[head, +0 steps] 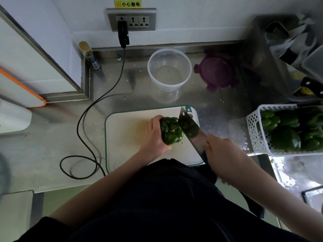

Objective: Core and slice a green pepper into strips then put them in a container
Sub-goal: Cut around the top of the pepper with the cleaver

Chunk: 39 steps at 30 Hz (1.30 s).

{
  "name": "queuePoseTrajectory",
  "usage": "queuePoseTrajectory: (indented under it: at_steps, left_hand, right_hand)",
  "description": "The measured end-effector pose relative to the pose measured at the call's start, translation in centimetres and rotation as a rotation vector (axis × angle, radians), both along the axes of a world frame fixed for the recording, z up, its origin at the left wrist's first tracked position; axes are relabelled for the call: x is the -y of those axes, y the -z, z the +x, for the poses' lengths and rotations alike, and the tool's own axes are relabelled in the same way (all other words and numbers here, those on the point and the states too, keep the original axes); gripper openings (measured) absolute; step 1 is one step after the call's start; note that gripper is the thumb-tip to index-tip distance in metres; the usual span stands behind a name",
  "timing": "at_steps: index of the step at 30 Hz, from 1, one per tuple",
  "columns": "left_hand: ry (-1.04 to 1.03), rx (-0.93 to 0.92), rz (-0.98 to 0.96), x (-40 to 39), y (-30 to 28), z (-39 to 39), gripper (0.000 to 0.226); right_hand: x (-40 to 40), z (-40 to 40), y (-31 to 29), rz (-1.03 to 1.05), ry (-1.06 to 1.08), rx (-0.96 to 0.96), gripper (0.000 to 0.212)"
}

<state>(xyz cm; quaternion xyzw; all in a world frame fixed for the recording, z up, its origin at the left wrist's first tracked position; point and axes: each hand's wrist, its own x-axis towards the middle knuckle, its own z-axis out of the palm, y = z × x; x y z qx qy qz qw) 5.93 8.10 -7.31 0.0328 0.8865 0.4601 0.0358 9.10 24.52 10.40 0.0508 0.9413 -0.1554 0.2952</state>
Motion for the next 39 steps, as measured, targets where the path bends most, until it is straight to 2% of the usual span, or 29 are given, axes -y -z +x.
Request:
queuePoseTrajectory:
  at_steps: [7,11,15,21,28,31,35,39]
  left_hand:
    - [-0.009,-0.002,-0.020,-0.2,0.3,0.0,0.088]
    - [-0.022,-0.008,-0.010,-0.2,0.3,0.0,0.092]
    - [-0.065,0.013,0.013,-0.3,-0.1,-0.3,0.095]
    - [-0.046,-0.006,0.022,-0.2,0.0,0.1,0.087]
    - [-0.061,0.027,0.068,-0.1,0.0,0.1,0.087]
    - [-0.056,0.033,0.039,-0.3,-0.1,-0.2,0.087]
    - [-0.045,0.019,0.024,-0.2,0.4,0.0,0.087]
    - [-0.034,-0.008,0.008,-0.6,0.1,-0.1,0.086]
  right_hand:
    - [0.6,-0.4,0.7,-0.032,0.017,0.044,0.020]
    - [0.7,-0.7,0.3,-0.094,0.033,0.040,0.029]
    - [1.2,-1.2,1.7,-0.066,0.028,-0.001,0.021]
    - [0.5,-0.8,0.4,-0.084,0.016,0.040,0.029]
    - [0.6,-1.3,0.0,-0.066,0.001,0.040,0.028]
    - [0.9,-1.7,-0.1,-0.101,0.062,0.062,0.025]
    - [0.4,-0.6,-0.8,-0.092,0.098,0.094,0.035]
    - [0.9,-1.0,-0.7,-0.118,0.158,0.097,0.030]
